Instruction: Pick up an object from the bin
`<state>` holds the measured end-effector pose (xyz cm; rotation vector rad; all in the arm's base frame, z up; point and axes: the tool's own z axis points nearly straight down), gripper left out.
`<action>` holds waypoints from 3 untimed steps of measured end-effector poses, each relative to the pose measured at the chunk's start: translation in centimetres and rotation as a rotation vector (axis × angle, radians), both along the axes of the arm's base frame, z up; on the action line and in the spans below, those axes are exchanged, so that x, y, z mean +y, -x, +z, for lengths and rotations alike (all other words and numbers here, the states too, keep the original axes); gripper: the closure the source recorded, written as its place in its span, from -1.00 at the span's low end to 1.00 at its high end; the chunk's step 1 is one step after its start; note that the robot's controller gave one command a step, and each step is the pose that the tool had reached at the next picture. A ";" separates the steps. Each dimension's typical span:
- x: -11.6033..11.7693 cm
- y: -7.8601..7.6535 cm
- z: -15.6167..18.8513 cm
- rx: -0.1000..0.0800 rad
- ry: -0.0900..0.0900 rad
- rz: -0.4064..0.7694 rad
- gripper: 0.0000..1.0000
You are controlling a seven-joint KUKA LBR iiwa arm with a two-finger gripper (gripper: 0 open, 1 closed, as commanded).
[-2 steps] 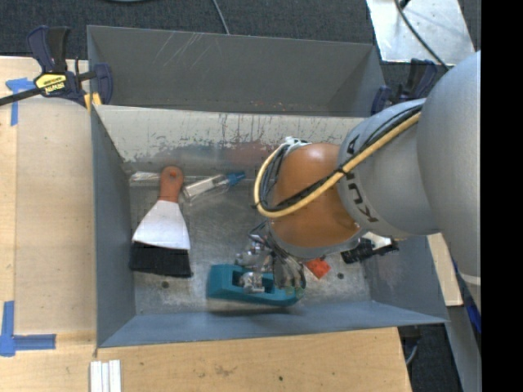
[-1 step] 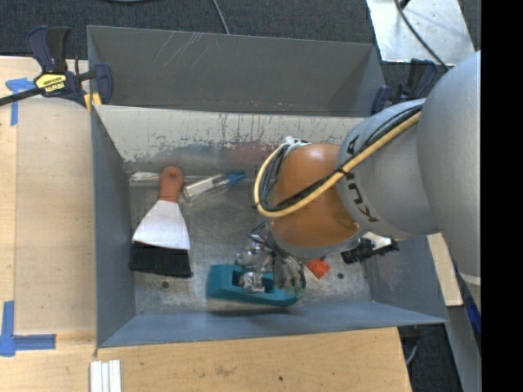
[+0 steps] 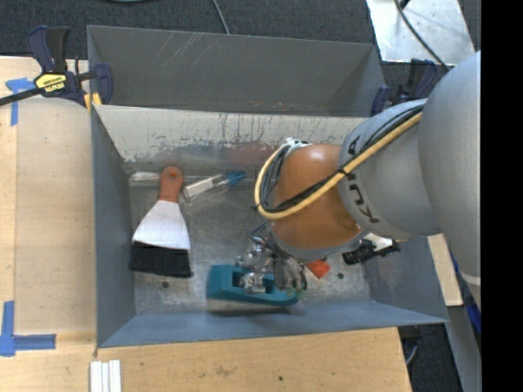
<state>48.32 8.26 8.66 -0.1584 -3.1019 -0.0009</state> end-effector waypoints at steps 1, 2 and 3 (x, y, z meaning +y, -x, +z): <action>-0.1 0.0 1.2 -0.019 0.002 -0.002 1.00; -0.2 -0.3 2.5 -0.034 0.002 -0.004 1.00; -0.3 -0.2 3.7 -0.032 0.003 -0.003 1.00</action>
Offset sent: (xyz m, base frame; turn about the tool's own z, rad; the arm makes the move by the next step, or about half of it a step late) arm 0.0000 -0.0001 0.0002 0.0000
